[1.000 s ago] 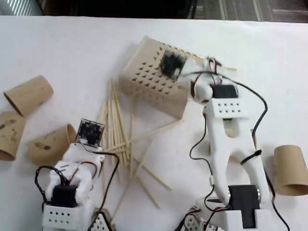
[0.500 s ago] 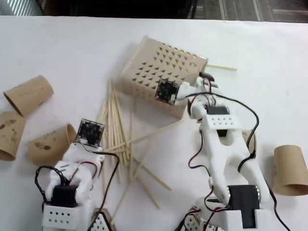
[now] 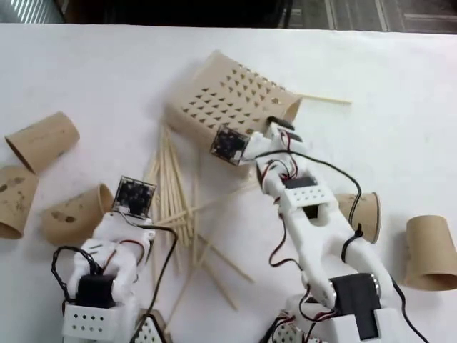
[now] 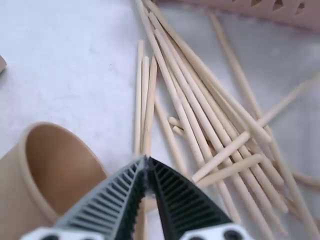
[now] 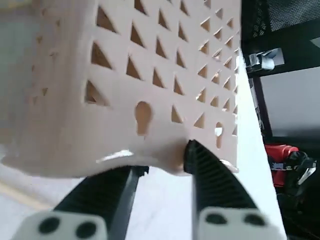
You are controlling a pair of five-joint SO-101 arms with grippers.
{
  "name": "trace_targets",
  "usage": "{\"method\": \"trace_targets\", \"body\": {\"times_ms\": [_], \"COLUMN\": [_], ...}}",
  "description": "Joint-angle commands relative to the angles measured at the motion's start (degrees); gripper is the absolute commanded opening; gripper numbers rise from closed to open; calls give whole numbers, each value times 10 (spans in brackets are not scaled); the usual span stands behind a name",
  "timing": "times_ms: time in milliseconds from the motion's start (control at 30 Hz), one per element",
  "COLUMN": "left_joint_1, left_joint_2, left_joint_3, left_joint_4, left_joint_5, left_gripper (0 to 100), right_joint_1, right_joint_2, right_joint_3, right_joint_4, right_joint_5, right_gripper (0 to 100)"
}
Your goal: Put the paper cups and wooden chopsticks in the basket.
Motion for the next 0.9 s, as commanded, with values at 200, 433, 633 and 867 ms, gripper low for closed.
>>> {"method": "trace_targets", "body": {"times_ms": [200,433,633,867], "left_joint_1": [0,0,0,0], "left_joint_2": [-5,-5,-5,-5], "left_joint_3": [-3,-3,-3,-3], "left_joint_4": [-12,-12,-13,-13], "left_joint_5": [-3,-3,-3,-3], "left_gripper": [24,24,24,24], "right_joint_1": [13,31,54,70], "right_joint_2": [-48,-184,-292,-322], "right_joint_3": [-6,-5,-12,-115], "right_joint_4": [-74,-15,46,210], "right_joint_5": [-56,-93,-88,-88], "right_gripper": [21,21,20,20]}}
